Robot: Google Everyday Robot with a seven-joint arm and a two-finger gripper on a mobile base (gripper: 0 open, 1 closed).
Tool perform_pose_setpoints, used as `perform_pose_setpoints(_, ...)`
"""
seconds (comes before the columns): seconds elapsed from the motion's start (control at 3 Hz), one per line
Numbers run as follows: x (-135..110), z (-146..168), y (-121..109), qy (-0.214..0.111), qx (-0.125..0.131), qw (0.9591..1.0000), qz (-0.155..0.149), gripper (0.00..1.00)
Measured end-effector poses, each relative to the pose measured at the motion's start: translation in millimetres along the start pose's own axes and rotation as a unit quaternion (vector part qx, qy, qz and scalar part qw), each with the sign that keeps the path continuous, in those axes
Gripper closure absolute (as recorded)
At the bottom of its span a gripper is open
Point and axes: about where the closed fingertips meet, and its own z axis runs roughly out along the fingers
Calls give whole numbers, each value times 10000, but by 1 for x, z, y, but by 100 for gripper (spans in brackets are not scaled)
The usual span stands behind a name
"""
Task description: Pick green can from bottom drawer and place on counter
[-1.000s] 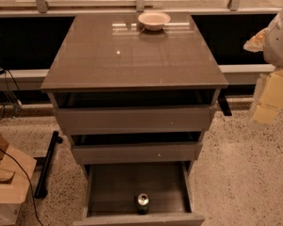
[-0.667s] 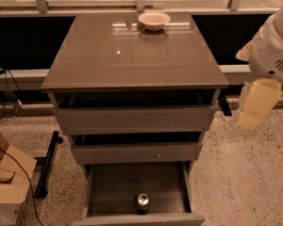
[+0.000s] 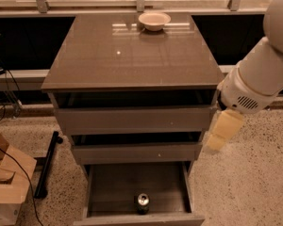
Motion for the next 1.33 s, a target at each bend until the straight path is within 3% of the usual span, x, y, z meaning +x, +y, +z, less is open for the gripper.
perform_pose_setpoints(0.33,14,36,11,-556,-297,9978,201,0)
perform_pose_setpoints(0.67,14,36,11,-557,-297,9978,202,0)
perform_pose_setpoints(1.0,13,72,20,-599,-383,9970,302,0)
perform_pose_setpoints(1.33,18,120,27,-998,-532,9925,457,0)
